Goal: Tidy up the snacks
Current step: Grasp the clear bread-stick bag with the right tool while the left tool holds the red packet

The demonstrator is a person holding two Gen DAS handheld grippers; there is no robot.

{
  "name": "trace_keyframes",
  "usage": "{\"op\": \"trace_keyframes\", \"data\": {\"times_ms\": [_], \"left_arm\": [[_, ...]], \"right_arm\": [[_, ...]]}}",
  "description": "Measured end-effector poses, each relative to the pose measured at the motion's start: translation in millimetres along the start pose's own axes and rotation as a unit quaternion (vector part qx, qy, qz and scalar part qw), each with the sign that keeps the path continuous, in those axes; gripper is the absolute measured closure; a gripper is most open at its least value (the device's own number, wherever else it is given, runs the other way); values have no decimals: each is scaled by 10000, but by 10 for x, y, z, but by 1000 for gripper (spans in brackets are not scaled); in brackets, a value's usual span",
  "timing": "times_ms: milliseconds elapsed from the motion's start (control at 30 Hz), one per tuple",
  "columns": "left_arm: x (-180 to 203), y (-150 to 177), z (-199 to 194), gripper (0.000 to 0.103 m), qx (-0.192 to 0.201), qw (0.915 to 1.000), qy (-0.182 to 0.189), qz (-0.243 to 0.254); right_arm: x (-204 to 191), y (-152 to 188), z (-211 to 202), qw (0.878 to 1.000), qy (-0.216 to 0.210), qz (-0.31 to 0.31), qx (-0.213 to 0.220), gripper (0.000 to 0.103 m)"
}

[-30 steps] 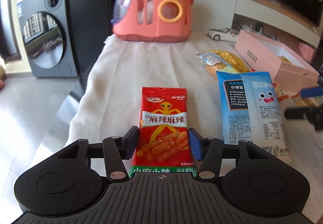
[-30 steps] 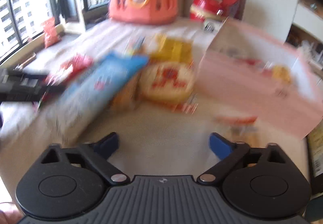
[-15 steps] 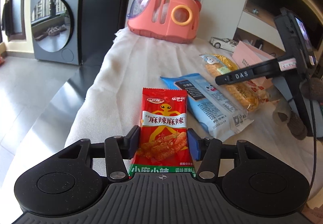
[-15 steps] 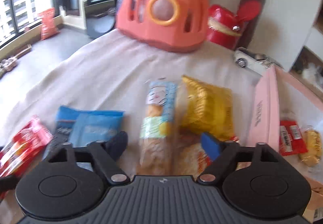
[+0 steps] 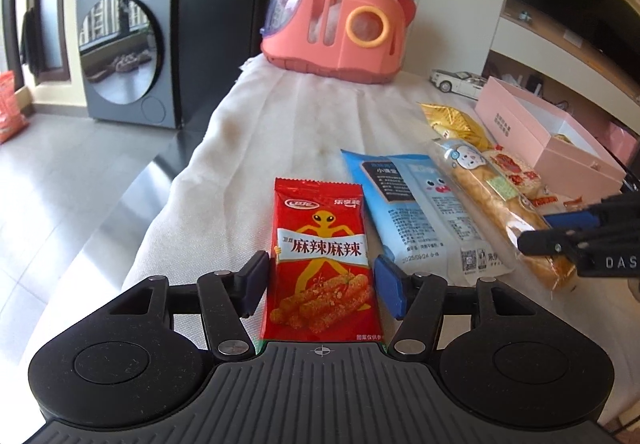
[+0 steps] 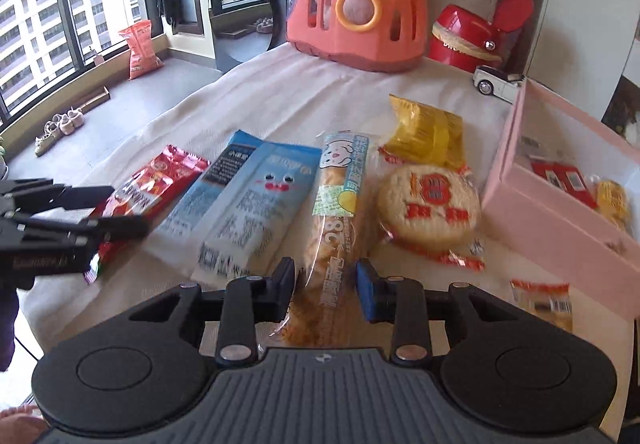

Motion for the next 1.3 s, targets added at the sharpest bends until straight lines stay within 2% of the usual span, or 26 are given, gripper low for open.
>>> {"op": "trace_keyframes", "data": {"times_ms": [100,200,367,500,567,667,767,833,900,967,1100,1233,1300], "left_arm": [[65,-65,99,44,-249,9993,234,-177],[99,-107,166,43,-333,9991,192,-183],[122,-82,164,43,-486,9987,30,-162],[110,-26,115,42,-281,9990,-45,-334],[131,-35,123,42,-283,9989,-175,-344],[169,-74,171,42,-483,9978,-365,-273],[179,-119,216,41,-617,9968,-386,-330],[199,-128,242,41,-702,9967,-386,-153],[200,-128,247,41,-764,9966,-316,-9],[193,-124,244,41,-829,9963,-200,129],[157,-127,224,41,-859,9963,-18,75],[163,-82,179,41,-567,9984,-45,31],[175,-61,169,41,-429,9990,-111,59]], "right_arm": [[93,-22,31,9998,-35,159,-79,67],[148,-106,105,9999,20,40,-117,63],[242,-99,225,9998,-79,55,-190,35],[351,10,333,9979,-405,453,-229,24],[360,37,312,9982,-447,384,-125,20],[328,84,291,9988,-320,317,-181,16],[250,148,280,9991,-56,137,-388,11],[242,187,261,9990,82,286,-340,9],[258,223,263,9980,188,539,-284,2],[246,255,242,9963,390,737,-185,0],[204,319,183,9915,742,1053,-186,0],[266,228,200,9949,471,854,-274,1],[359,111,160,9945,300,1003,-95,2]]}}
Point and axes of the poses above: each gripper's, at about its wrist camera, not at the fingertips, and z roughly the way its jaws point, x to its right, y to its underside, the point moved 9 cm from there along z, roughly the way its jaws point, and after that the axes turned 11 degrees about -z, right-handed, at the moved point
